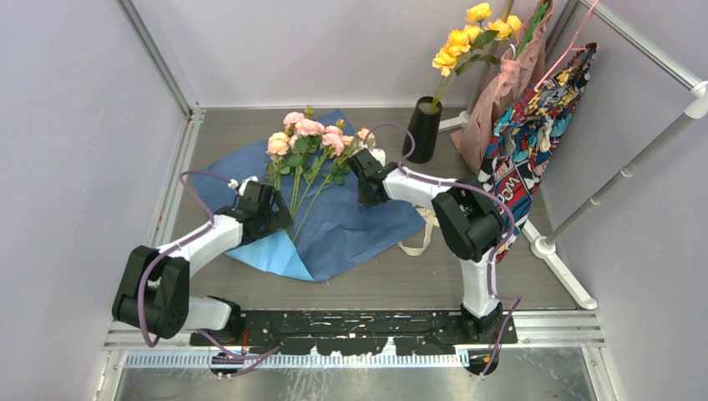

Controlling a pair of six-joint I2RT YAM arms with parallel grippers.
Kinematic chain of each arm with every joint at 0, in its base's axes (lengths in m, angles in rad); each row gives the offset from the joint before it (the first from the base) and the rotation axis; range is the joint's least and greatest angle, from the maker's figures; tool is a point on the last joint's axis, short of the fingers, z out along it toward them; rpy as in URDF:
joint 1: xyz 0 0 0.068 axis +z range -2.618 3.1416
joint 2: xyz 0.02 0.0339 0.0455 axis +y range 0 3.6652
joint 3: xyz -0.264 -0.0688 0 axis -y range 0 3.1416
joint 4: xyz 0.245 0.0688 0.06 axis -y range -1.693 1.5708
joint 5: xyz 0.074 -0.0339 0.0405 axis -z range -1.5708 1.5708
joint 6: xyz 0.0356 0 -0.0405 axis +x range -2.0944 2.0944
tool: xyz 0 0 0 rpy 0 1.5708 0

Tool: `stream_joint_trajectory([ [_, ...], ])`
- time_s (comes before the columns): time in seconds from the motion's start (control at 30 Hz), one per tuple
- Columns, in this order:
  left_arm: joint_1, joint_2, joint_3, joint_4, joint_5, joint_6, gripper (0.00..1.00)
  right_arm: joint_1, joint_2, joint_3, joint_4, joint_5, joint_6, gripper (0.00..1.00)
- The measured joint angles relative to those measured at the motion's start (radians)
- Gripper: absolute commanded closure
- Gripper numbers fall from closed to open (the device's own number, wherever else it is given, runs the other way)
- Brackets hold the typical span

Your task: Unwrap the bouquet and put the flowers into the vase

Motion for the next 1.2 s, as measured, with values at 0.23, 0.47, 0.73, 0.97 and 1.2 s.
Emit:
stream_joint_trajectory([
  [0.23, 0.071, 0.053, -0.004, 0.077, 0.06, -0.017, 0.01, 0.0, 0.014, 0.019, -0.008, -0.006, -0.002, 0.99],
  [0.47, 0.113, 0.108, 0.023, 0.152, 0.085, -0.02, 0.02, -0.01, 0.09, 0.126, -0.007, -0.017, -0.002, 0.99],
  [0.73, 0.133, 0.177, 0.055, 0.263, 0.105, -0.021, 0.02, -0.059, 0.171, 0.243, -0.005, -0.065, -0.002, 0.99],
  [0.97, 0.164, 0.227, 0.08, 0.34, 0.152, -0.027, 0.03, -0.112, 0.237, 0.343, -0.011, -0.095, -0.005, 0.99],
  [1.2, 0.17, 0.28, 0.129, 0.362, 0.193, -0.042, 0.03, -0.165, 0.314, 0.468, -0.036, -0.144, -0.008, 0.99],
])
